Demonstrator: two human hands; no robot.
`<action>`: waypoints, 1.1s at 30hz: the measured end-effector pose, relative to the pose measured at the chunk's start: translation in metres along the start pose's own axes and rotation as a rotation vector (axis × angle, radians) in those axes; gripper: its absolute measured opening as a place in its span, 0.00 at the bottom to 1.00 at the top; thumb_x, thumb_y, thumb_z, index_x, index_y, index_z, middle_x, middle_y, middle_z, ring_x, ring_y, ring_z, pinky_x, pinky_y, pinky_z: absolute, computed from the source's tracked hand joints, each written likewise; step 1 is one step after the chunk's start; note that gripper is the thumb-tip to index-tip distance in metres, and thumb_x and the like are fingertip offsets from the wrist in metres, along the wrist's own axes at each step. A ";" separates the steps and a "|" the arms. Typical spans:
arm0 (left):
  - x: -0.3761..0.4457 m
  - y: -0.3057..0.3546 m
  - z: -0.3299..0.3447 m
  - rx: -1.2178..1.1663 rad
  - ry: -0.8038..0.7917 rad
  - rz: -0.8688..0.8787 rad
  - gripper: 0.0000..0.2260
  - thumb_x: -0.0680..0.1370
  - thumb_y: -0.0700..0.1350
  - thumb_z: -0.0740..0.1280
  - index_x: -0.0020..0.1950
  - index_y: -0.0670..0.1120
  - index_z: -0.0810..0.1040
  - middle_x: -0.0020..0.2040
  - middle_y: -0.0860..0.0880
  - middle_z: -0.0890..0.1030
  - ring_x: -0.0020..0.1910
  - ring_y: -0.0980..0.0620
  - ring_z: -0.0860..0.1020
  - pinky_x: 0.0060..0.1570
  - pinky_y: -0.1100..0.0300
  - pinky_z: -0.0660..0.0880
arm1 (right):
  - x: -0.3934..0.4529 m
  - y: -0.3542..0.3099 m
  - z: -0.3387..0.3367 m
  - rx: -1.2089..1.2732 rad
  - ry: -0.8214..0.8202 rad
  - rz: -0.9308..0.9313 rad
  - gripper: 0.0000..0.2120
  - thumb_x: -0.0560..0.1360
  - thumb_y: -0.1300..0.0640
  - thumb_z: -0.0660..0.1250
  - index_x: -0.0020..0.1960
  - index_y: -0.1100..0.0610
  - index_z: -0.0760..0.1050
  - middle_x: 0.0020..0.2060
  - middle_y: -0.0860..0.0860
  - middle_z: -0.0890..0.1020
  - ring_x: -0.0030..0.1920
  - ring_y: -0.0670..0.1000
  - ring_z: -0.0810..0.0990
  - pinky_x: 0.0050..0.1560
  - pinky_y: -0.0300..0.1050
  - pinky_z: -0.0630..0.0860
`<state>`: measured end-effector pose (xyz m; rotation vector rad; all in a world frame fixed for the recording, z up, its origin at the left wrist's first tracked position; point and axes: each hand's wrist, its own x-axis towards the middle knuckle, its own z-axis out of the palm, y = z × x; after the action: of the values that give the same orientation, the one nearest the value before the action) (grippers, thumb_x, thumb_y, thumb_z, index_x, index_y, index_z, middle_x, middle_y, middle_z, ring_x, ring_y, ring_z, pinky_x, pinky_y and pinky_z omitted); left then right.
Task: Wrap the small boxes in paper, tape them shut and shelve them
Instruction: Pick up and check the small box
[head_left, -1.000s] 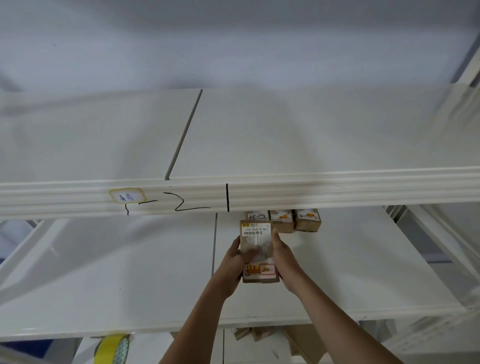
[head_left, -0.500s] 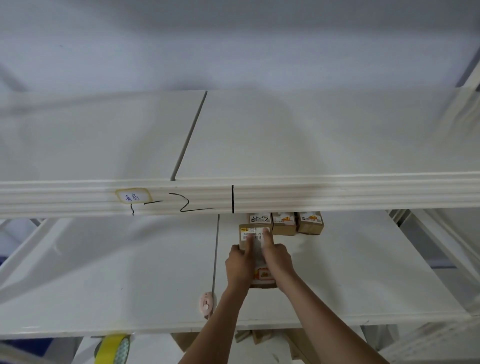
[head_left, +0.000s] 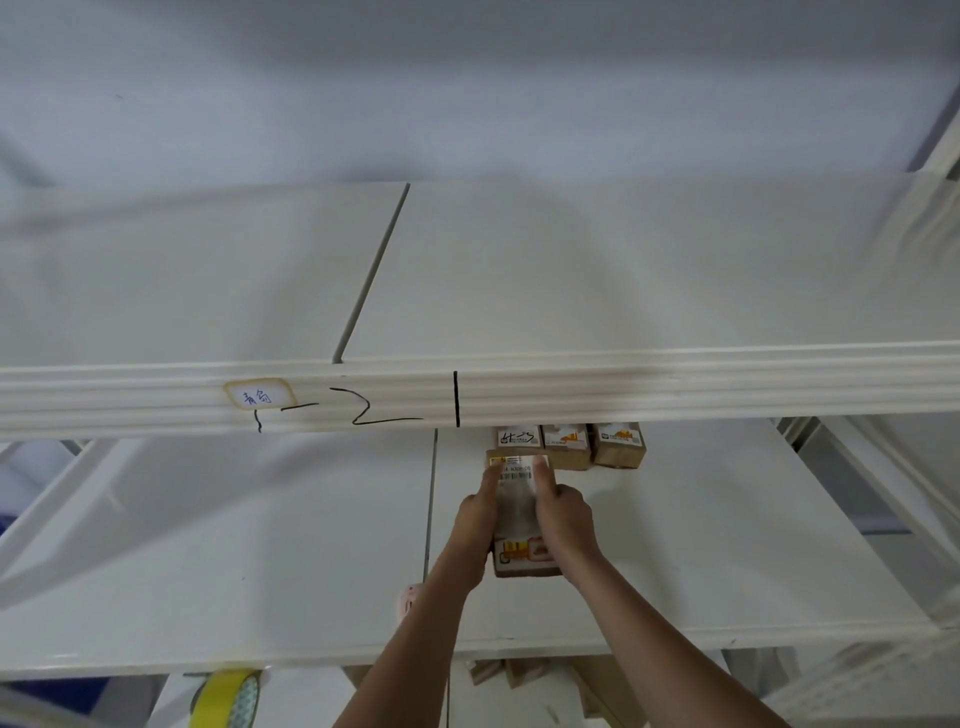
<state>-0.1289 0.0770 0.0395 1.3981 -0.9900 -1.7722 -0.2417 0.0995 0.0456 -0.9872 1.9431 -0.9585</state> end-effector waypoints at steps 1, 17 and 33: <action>0.001 0.003 0.001 0.044 0.062 -0.003 0.28 0.80 0.67 0.57 0.59 0.44 0.80 0.49 0.43 0.85 0.47 0.44 0.85 0.49 0.51 0.81 | 0.000 0.000 0.002 0.030 -0.010 -0.009 0.34 0.80 0.31 0.51 0.50 0.60 0.80 0.45 0.54 0.83 0.45 0.51 0.83 0.49 0.48 0.81; 0.004 0.004 0.010 0.395 0.302 0.138 0.31 0.77 0.70 0.59 0.48 0.40 0.78 0.44 0.43 0.83 0.42 0.46 0.83 0.46 0.51 0.80 | 0.003 -0.015 0.011 -0.061 0.063 -0.017 0.35 0.81 0.34 0.50 0.56 0.65 0.78 0.52 0.60 0.82 0.53 0.58 0.80 0.46 0.44 0.70; -0.014 -0.018 -0.007 0.043 0.021 0.086 0.18 0.79 0.58 0.66 0.57 0.44 0.80 0.46 0.45 0.87 0.45 0.47 0.86 0.50 0.53 0.82 | -0.001 0.001 -0.004 0.033 -0.254 0.043 0.37 0.75 0.25 0.52 0.59 0.56 0.77 0.50 0.53 0.84 0.49 0.51 0.84 0.52 0.49 0.82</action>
<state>-0.1197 0.0970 0.0296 1.3773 -1.0664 -1.6795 -0.2449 0.1012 0.0470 -0.9929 1.7245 -0.7971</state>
